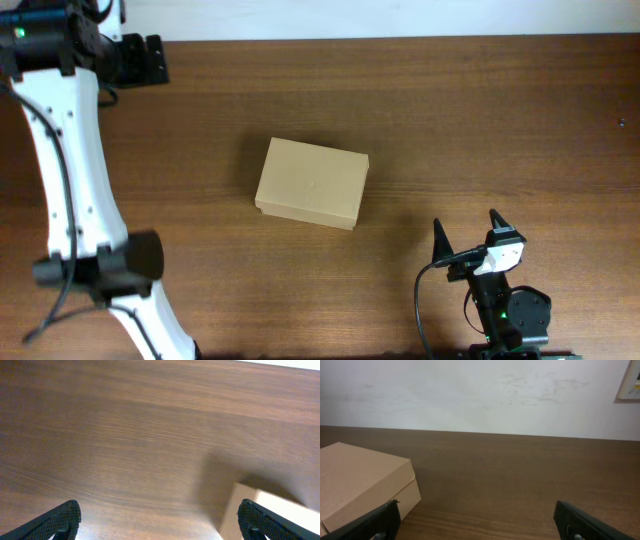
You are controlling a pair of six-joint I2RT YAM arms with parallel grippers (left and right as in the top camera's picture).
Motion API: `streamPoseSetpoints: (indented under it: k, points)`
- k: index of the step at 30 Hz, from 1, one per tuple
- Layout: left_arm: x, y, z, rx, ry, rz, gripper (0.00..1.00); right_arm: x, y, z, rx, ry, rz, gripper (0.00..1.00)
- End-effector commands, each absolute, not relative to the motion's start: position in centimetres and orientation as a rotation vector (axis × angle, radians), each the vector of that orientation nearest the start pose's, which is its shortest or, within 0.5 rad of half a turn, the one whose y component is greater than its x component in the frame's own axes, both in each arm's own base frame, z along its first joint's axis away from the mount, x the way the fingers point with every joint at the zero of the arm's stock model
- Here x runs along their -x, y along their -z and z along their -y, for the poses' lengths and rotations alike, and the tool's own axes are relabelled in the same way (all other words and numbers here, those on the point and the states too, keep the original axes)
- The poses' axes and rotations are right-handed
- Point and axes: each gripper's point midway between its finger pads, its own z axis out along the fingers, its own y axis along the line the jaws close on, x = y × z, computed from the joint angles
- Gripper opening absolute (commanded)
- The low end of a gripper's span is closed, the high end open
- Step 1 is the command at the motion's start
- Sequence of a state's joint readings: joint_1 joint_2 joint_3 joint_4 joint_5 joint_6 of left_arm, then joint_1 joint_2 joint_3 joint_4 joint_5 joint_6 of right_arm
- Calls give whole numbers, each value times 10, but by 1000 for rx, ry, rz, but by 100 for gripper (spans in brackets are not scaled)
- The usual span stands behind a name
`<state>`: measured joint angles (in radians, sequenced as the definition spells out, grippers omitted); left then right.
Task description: Pack container
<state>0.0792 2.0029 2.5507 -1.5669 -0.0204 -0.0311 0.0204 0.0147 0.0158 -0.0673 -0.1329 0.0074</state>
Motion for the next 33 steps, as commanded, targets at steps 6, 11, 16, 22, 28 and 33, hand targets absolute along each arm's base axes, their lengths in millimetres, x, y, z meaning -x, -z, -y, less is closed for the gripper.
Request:
streamPoseSetpoints:
  k: [6,11,16,22,28,33]
  points:
    - [-299,-366,23,-63,22,-2526,100,-244,-159,-26,97,-126,-1633,99]
    - [-266,-362,12,-48,-14,-2344,100,-244,-159,-26,97,-126,-1633,99]
    - [-257,-386,7,-10,4,-1937,100,-244,-159,-26,97,-126,-1633,99]
    - [-225,-421,5,-21,-11,-1406,100,-244,-159,-26,97,-126,-1633,99]
    - [-190,-413,3,-6,-2,-1138,100,-244,-159,-26,97,-126,-1633,99]
    - [-194,-365,3,-7,-3,-1167,100,-244,-159,-26,97,-126,-1633,99]
